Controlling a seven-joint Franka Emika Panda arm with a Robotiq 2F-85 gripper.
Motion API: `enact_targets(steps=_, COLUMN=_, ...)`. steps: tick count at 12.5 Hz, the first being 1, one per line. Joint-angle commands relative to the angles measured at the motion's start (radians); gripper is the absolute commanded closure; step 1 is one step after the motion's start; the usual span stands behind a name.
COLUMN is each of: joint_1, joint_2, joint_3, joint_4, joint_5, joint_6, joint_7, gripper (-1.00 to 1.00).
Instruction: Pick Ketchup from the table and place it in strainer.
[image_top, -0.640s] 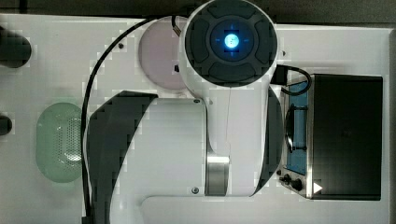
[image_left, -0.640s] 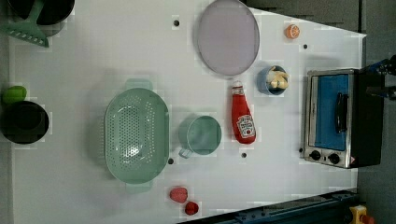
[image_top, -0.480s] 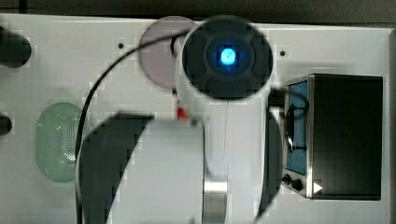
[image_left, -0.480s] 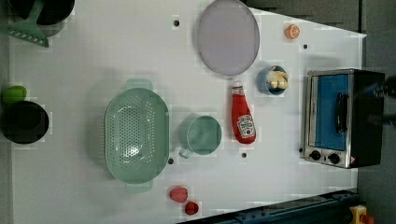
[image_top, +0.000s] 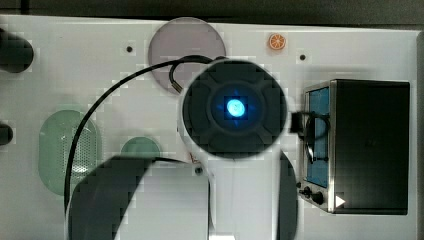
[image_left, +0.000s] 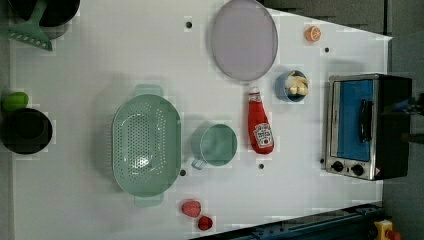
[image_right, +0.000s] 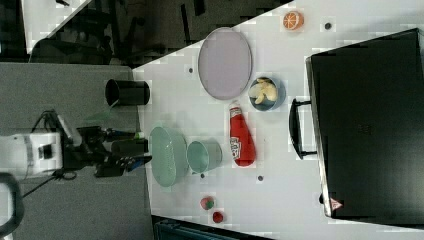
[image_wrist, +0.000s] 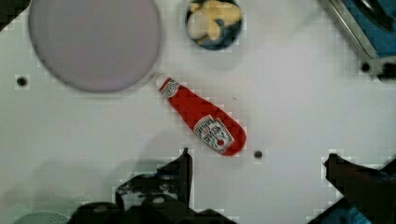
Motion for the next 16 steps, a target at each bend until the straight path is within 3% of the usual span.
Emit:
enact_targets(steps=1, joint_1=-0.011, joint_2=0.091, joint_3=0.007, joint_4=-0.130, joint_5=0.013, joint_6=0.062, joint_7=-0.296, gripper=-1.00)
enact_targets(steps=6, joint_1=-0.010, joint_2=0.150, joint_3=0.020, joint_4=-0.293, joint_5=0.012, joint_6=0.352, joint_7=-0.792, gripper=-1.00)
enact_targets(steps=11, joint_1=-0.003, joint_2=0.197, joint_3=0.031, joint_4=-0.465, joint_5=0.012, joint_6=0.674, joint_7=-0.838, gripper=-1.00)
enact_targets(steps=16, joint_1=-0.001, joint_2=0.333, joint_3=0.034, joint_4=-0.512, joint_5=0.006, joint_6=0.790, joint_7=-0.837, gripper=-1.00)
